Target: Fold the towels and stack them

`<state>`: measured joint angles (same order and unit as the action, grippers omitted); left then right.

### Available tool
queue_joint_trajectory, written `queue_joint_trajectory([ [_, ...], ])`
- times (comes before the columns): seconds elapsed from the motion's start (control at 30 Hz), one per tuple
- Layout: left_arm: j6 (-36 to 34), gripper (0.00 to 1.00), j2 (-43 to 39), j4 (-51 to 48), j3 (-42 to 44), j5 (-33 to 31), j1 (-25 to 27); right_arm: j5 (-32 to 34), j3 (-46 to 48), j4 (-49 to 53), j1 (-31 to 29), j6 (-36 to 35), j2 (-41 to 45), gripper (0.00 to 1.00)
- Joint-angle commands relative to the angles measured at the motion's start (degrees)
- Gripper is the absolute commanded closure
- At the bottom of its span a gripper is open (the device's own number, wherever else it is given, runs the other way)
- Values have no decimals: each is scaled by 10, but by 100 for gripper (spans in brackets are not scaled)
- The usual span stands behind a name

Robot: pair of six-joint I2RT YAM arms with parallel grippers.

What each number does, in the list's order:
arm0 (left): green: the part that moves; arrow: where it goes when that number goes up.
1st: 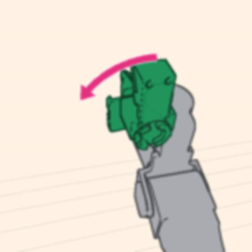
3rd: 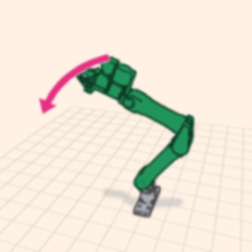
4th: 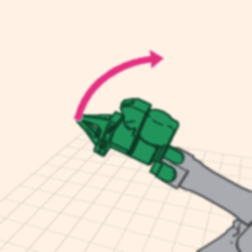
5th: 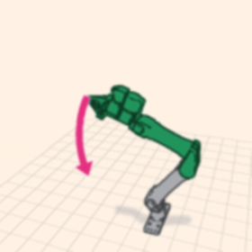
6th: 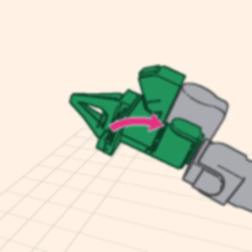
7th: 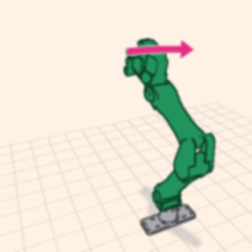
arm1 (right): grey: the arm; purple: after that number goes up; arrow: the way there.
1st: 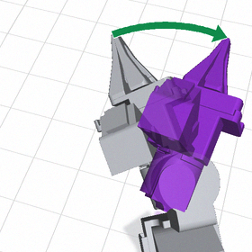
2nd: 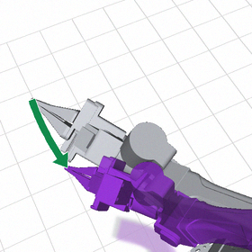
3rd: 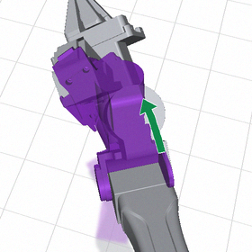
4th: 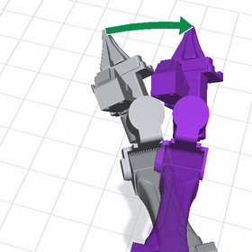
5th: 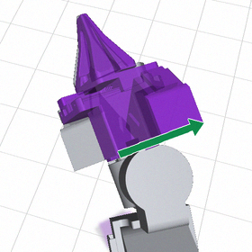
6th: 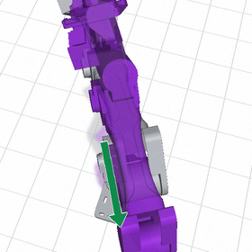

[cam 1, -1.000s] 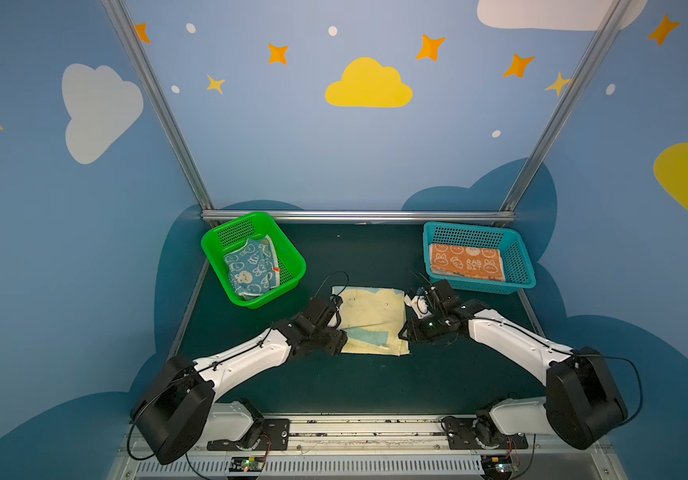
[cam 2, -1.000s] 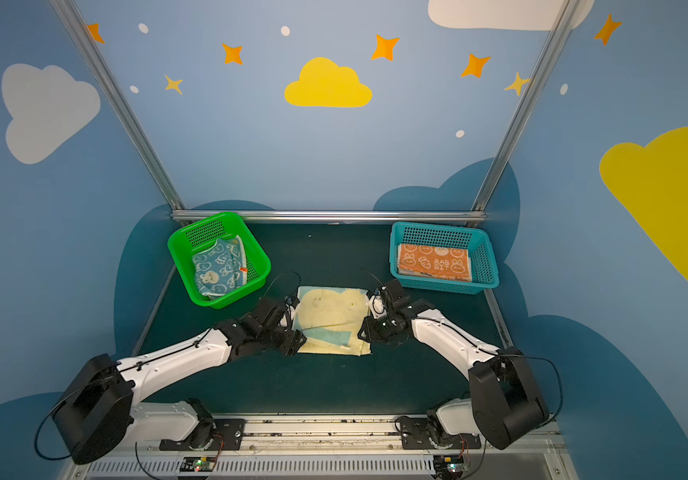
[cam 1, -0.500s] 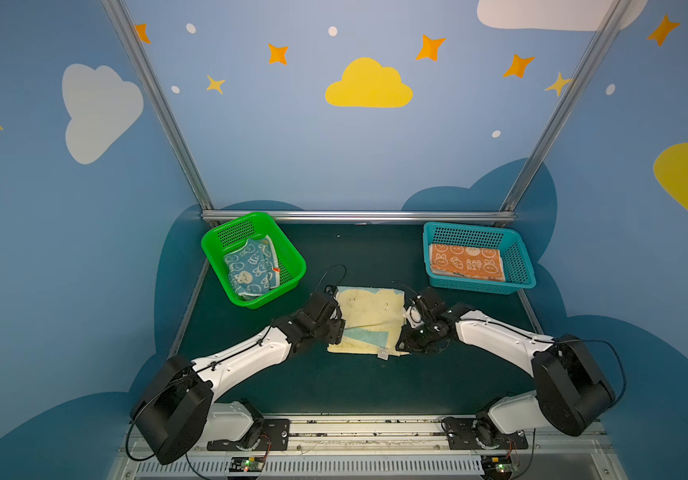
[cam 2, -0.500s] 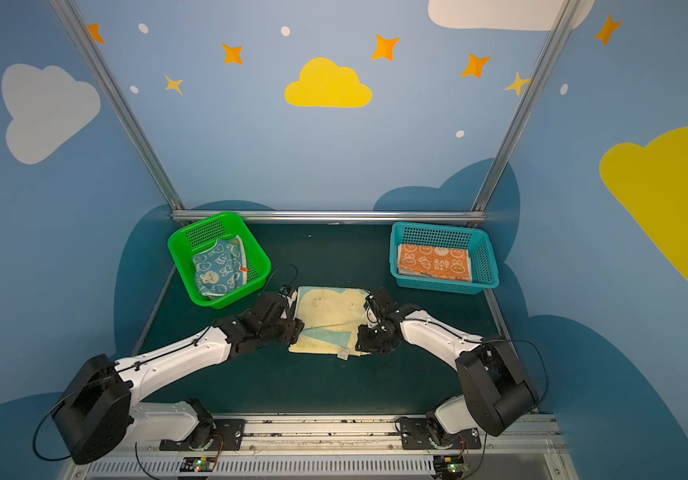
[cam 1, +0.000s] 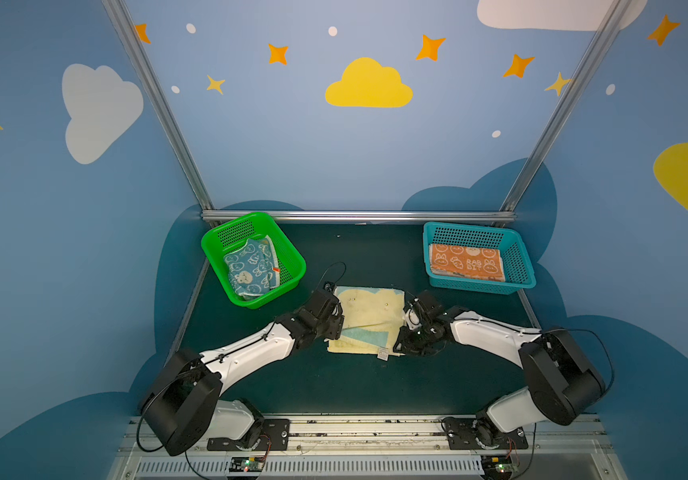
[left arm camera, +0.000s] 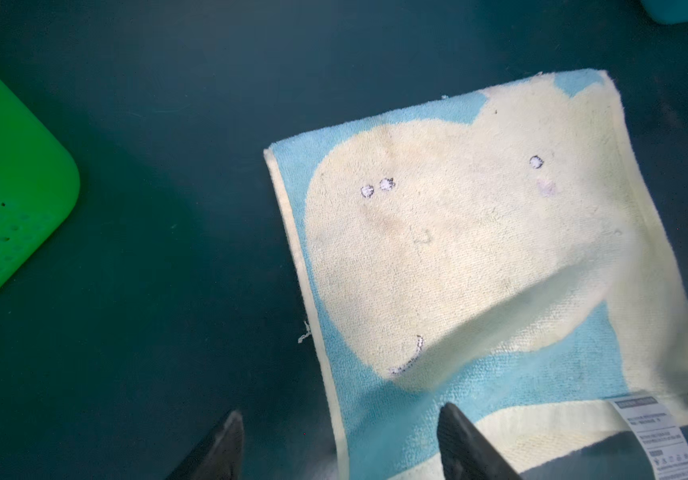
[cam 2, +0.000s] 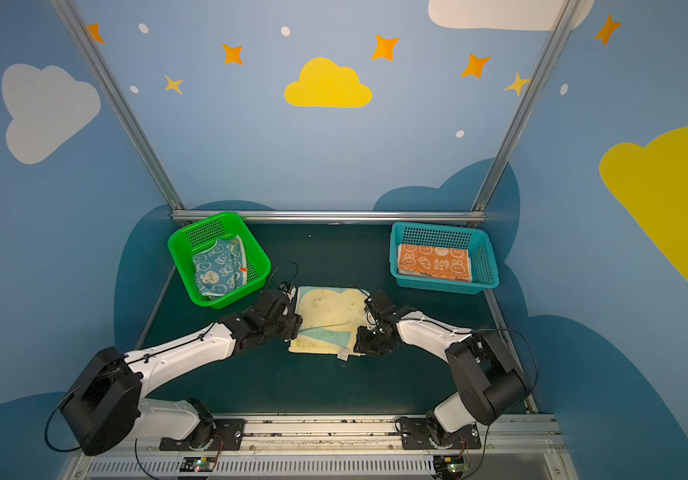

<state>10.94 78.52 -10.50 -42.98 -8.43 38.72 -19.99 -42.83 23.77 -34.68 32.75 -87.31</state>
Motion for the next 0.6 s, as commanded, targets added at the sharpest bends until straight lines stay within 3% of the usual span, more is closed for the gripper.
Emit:
queue_joint_trajectory([
  [0.0,-9,27,17,10,-14,1,-4,-3,-9,-3,-4,8,-9,69],
  [0.23,-11,27,43,18,-20,9,-5,-7,-20,-11,-11,8,-27,75],
  [0.43,-14,27,54,17,-23,9,-6,1,-28,3,-13,6,-25,95],
  [0.57,-15,27,54,17,-23,10,-6,3,-30,8,-14,4,-10,100],
])
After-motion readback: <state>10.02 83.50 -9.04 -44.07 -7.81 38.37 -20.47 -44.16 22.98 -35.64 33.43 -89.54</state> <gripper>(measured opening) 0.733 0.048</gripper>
